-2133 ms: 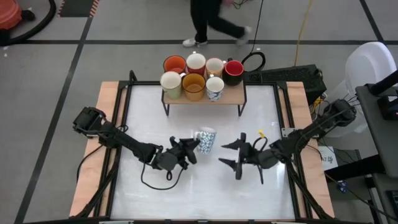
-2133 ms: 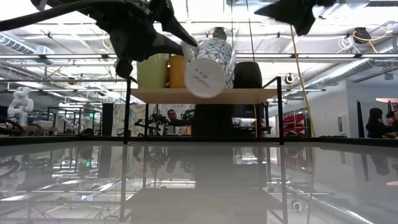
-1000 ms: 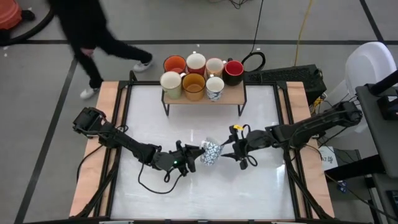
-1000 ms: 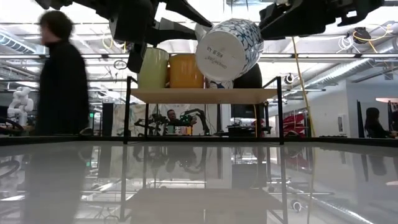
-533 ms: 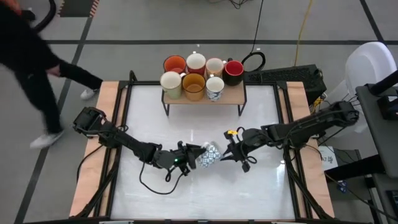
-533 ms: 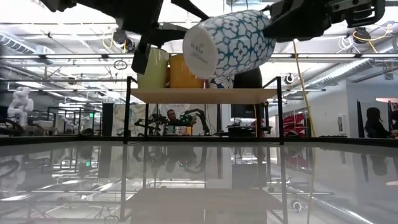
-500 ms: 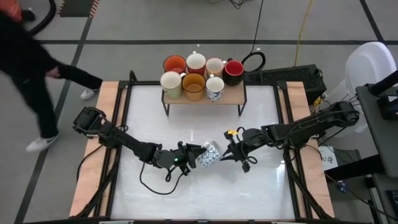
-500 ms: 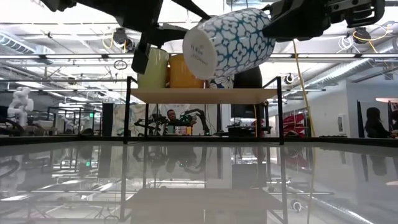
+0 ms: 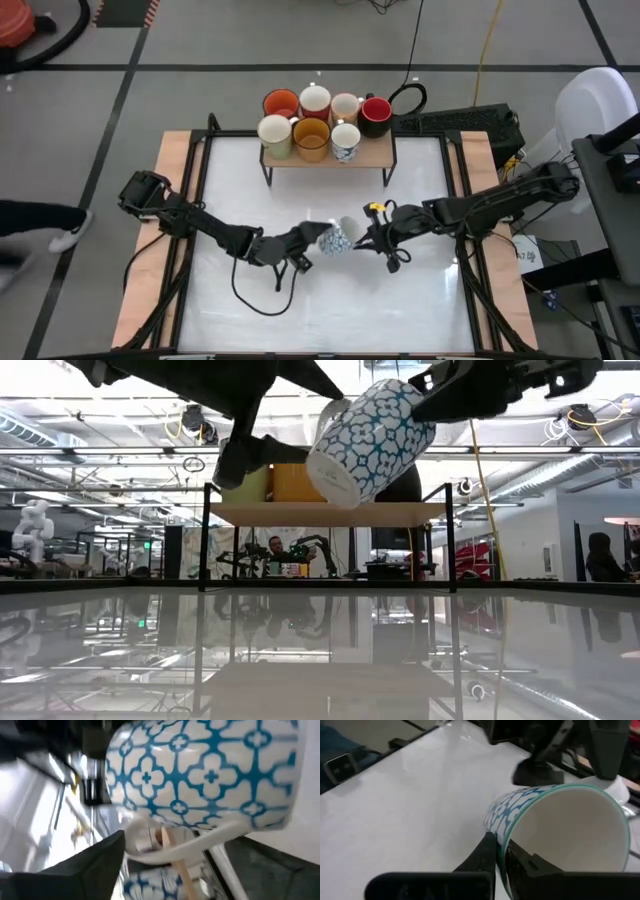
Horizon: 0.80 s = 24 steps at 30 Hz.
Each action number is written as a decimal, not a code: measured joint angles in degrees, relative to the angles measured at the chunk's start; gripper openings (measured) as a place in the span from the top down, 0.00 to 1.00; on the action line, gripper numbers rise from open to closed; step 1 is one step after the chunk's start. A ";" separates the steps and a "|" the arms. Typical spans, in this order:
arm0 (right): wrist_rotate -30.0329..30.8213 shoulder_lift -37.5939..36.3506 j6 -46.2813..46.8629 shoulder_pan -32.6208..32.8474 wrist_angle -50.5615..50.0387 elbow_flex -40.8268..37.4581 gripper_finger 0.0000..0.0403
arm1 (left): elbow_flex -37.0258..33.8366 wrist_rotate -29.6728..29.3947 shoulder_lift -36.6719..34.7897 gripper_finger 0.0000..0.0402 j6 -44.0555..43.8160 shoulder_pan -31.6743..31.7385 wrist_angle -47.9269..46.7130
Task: Place coffee mugs
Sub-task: Put the light blue patterned mug on the shelf
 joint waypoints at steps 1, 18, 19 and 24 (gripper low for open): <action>1.37 -0.32 0.66 0.14 -1.52 0.68 0.99 | 0.00 -1.43 0.00 0.12 -1.58 0.04 0.23; 20.46 -2.15 7.91 1.60 -38.71 21.51 1.00 | 0.00 -34.52 -0.02 0.04 -35.58 1.06 -3.48; 21.22 -2.15 8.88 1.58 -41.16 23.35 1.00 | 0.00 -35.06 -0.02 0.04 -38.80 1.05 -4.84; 21.30 -1.49 13.80 0.47 -50.95 33.26 1.00 | -0.02 -35.56 -0.02 0.04 -53.97 0.78 -14.49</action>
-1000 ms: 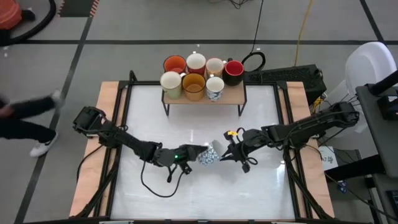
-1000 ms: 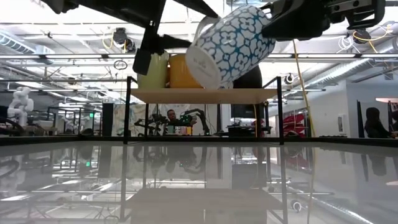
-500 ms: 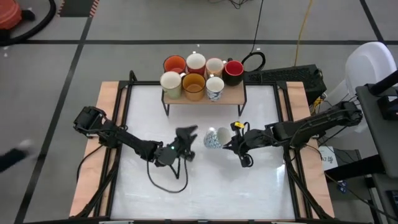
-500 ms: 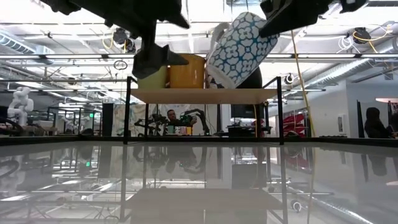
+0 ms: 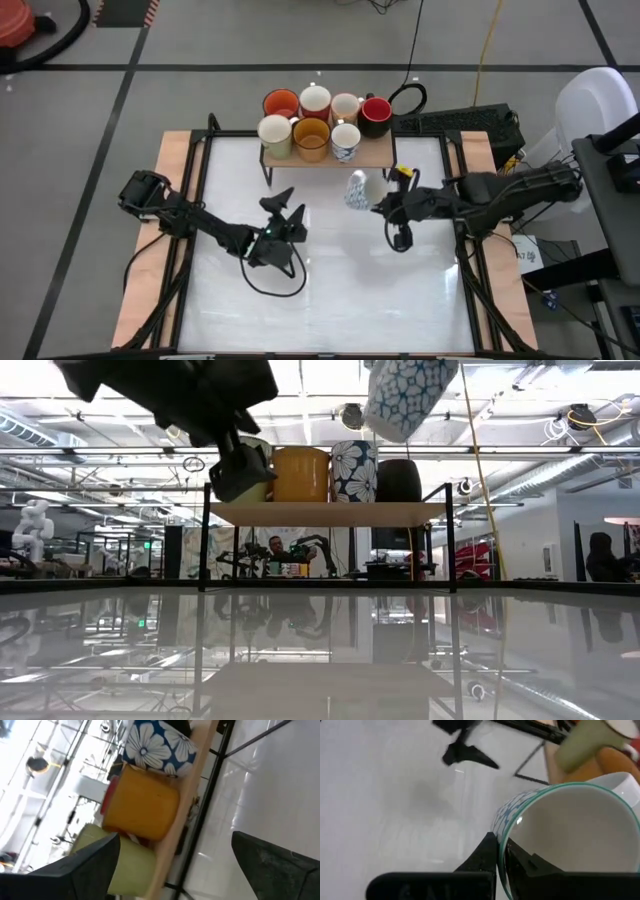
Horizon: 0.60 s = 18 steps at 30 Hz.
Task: Place coffee mugs
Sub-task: Put the light blue patterned mug on the shelf
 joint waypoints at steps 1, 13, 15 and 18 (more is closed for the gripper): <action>0.03 0.29 1.10 -0.37 -2.14 1.74 1.00 | 0.00 0.16 0.00 0.04 -2.90 -0.02 -1.80; -2.09 10.49 8.80 -11.17 -25.41 19.00 0.99 | -0.02 4.71 0.02 0.04 -24.15 -0.27 -14.02; -3.43 13.15 8.60 -12.55 -28.19 21.93 0.99 | -0.02 5.87 0.02 0.04 -25.54 -0.65 -14.06; -3.67 17.18 7.36 -14.16 -32.12 26.26 0.99 | -0.02 9.11 0.02 0.04 -28.10 -1.03 -13.87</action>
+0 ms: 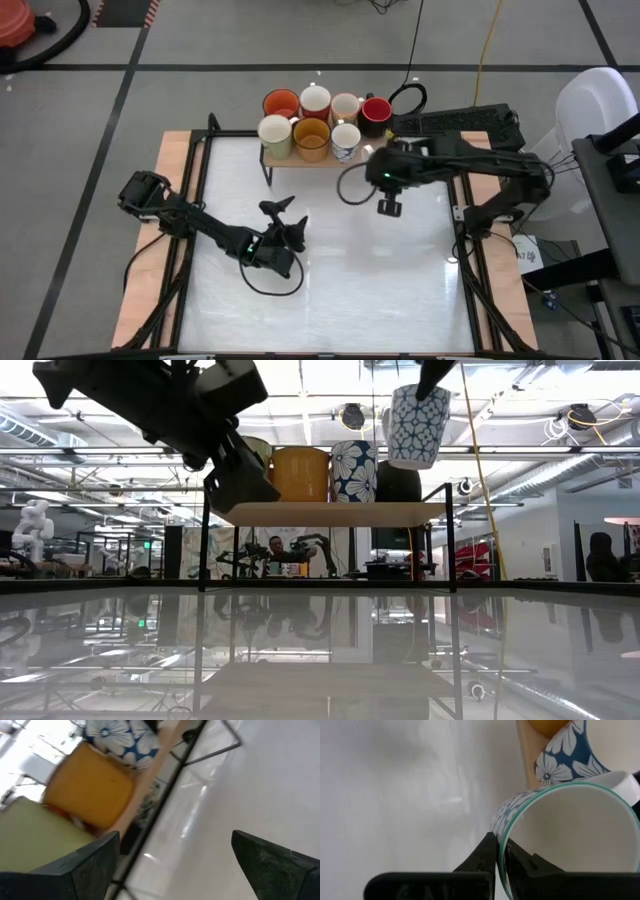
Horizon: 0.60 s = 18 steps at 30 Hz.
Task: Place coffee mugs
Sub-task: Put the light blue patterned mug on the shelf
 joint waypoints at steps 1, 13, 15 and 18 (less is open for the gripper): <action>-0.01 1.37 -0.34 -0.41 -1.34 1.39 0.99 | 0.00 1.22 0.00 0.04 -0.80 -0.11 0.02; -2.67 9.53 -0.96 -3.70 -11.11 10.81 0.98 | 0.00 5.50 0.00 0.04 -3.81 -0.70 0.35; -2.65 9.30 -1.90 -4.19 -11.24 10.85 0.98 | 0.00 6.21 0.00 0.04 -4.30 -0.70 0.35; -2.60 9.06 -3.87 -4.94 -11.25 10.85 0.98 | 0.00 7.39 0.00 0.04 -4.81 -0.70 0.37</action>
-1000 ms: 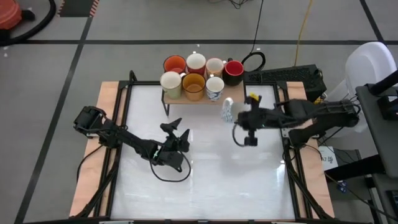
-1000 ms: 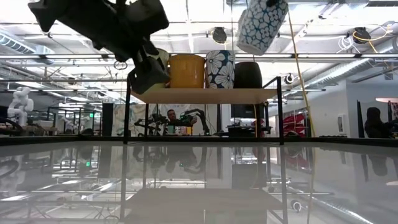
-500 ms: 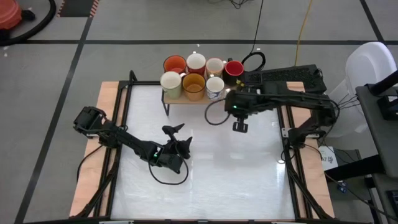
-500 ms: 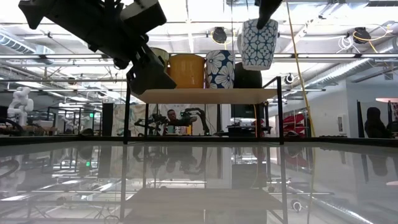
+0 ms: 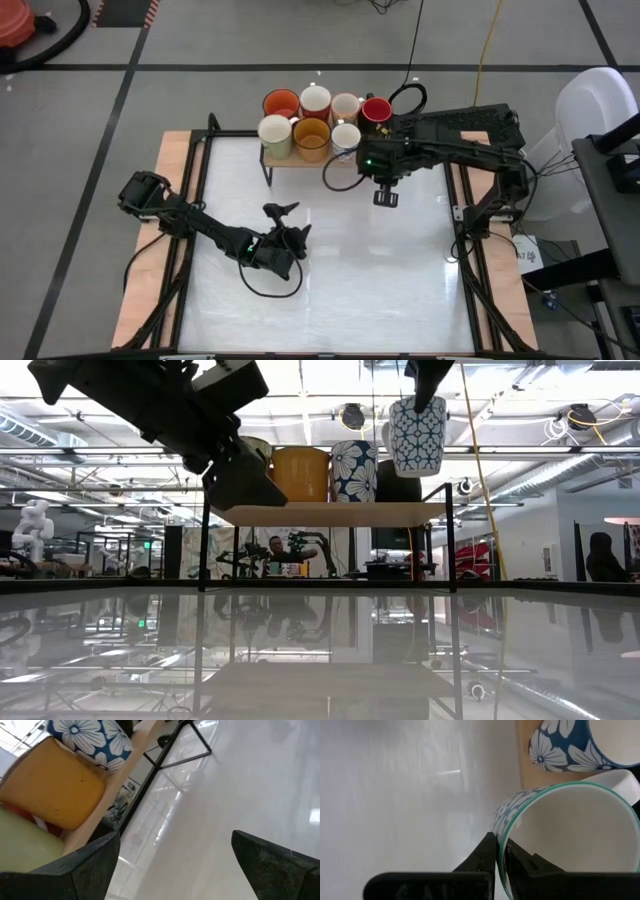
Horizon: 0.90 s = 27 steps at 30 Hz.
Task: Place coffee mugs
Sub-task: Put the light blue patterned mug on the shelf
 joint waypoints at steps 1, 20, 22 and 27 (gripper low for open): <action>-0.02 -0.18 -0.94 -0.28 -0.03 0.00 0.98 | 0.00 0.40 0.00 0.04 -0.05 0.00 0.00; 0.07 -0.52 -12.57 -7.78 0.60 0.00 0.98 | 0.00 1.68 0.00 0.04 -0.87 0.00 1.56; 0.07 -0.52 -13.47 -8.05 1.71 0.00 0.98 | 0.00 1.95 0.00 0.04 -0.85 0.00 1.57; 0.04 -0.52 -16.07 -8.59 2.32 0.00 0.98 | 0.00 3.10 0.00 0.04 -0.91 0.00 1.67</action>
